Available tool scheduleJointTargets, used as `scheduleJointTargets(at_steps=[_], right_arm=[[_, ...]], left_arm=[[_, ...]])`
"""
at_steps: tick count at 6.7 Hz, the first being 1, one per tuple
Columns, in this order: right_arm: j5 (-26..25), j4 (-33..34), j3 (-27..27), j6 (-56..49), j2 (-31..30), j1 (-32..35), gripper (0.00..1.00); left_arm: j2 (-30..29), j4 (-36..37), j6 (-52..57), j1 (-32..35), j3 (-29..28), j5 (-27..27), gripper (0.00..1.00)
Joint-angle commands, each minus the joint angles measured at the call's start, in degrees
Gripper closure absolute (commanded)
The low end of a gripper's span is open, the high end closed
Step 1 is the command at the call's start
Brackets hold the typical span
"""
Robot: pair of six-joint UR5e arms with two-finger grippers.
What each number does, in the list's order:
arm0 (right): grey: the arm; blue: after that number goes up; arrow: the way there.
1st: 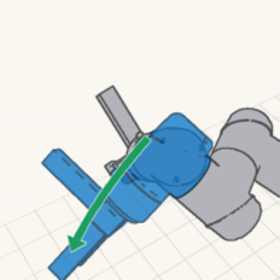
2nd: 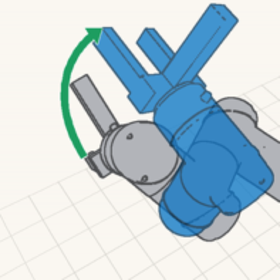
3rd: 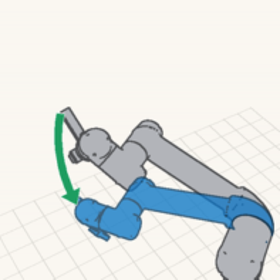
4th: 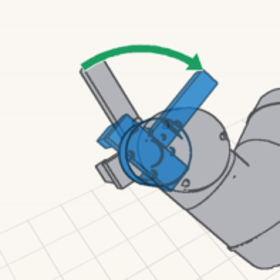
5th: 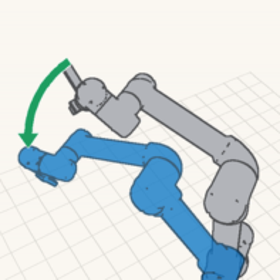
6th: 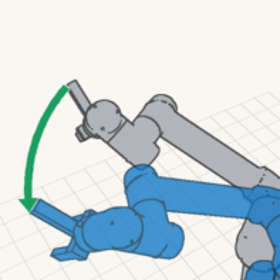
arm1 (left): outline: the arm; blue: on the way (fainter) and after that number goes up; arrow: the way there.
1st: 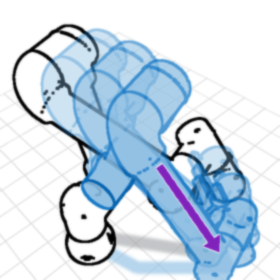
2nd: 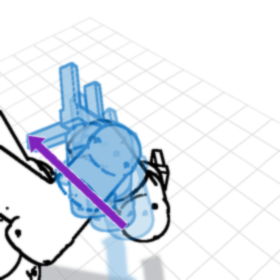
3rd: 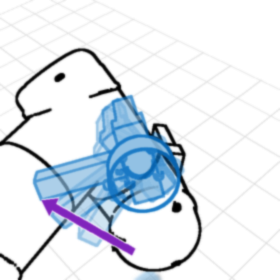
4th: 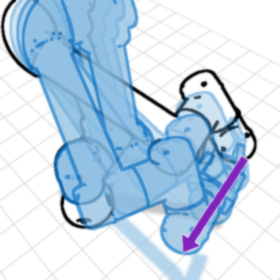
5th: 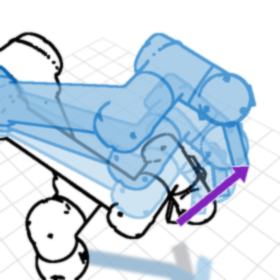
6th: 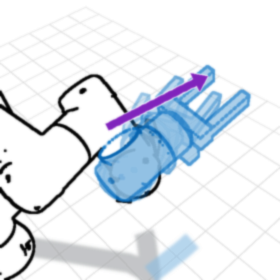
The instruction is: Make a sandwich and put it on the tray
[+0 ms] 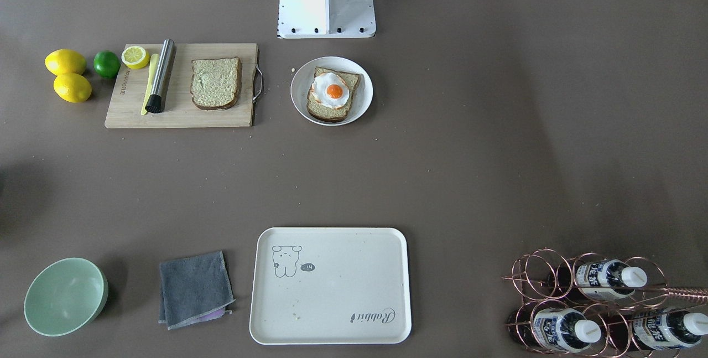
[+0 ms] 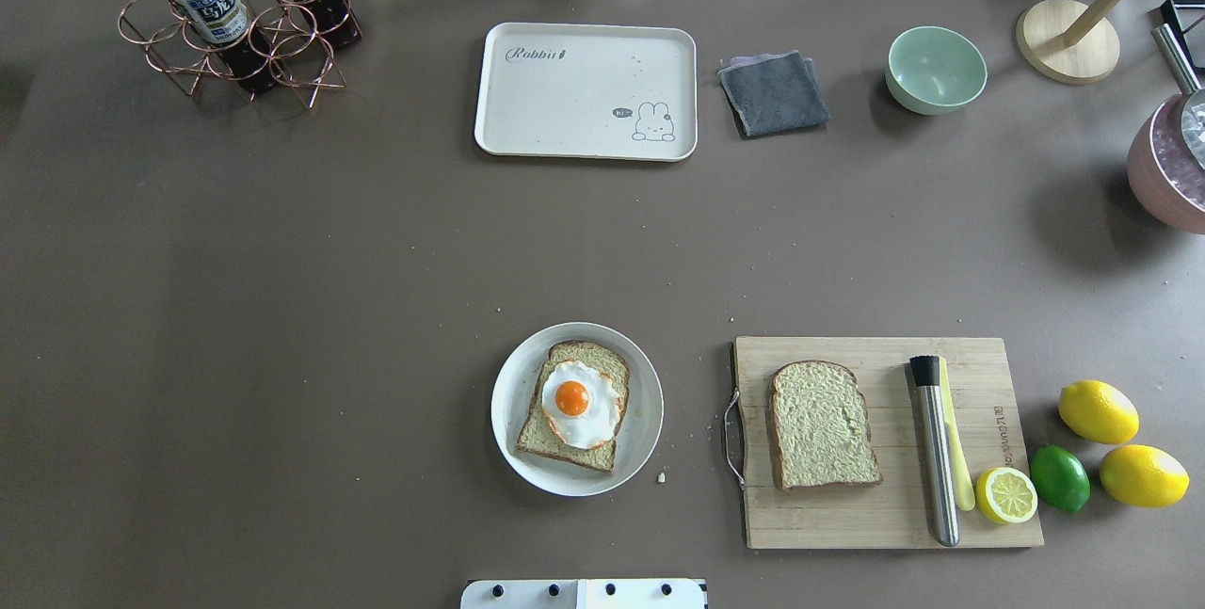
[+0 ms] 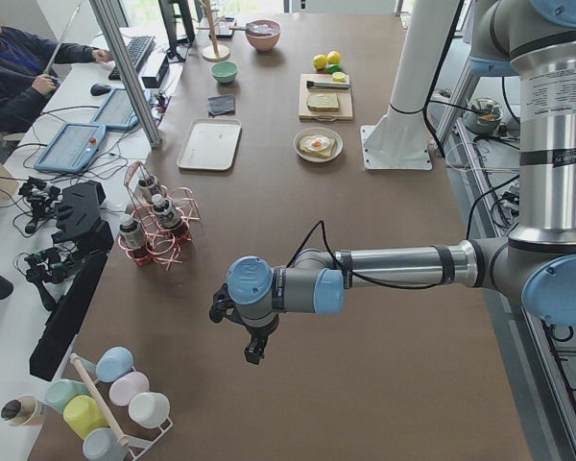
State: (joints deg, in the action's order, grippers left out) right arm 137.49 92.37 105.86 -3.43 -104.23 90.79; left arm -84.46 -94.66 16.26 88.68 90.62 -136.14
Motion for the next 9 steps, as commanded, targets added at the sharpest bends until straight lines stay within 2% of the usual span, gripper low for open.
scheduleJointTargets(at_steps=[1,6,7,8,9], right_arm=[[0.1,0.0,0.0,0.0,0.0,0.0,0.0],[0.1,-0.1,0.1,0.0,0.5,-0.2,0.0],[2.1,-0.2,0.6,0.1,0.6,-0.7,0.0],[2.4,-2.3,1.0,0.4,0.6,-0.9,0.0],[2.4,-9.0,0.6,0.5,0.5,-1.2,0.0]], left_arm=[[0.0,0.0,0.0,0.0,0.0,0.0,0.03],[-0.6,0.0,-0.1,0.0,-0.4,-0.1,0.03],[-1.4,0.0,-0.2,0.0,-0.2,-0.2,0.03],[-3.0,-0.2,-0.3,0.1,0.3,-2.3,0.03],[-5.9,-0.2,-0.4,0.1,-0.3,-4.5,0.03]])
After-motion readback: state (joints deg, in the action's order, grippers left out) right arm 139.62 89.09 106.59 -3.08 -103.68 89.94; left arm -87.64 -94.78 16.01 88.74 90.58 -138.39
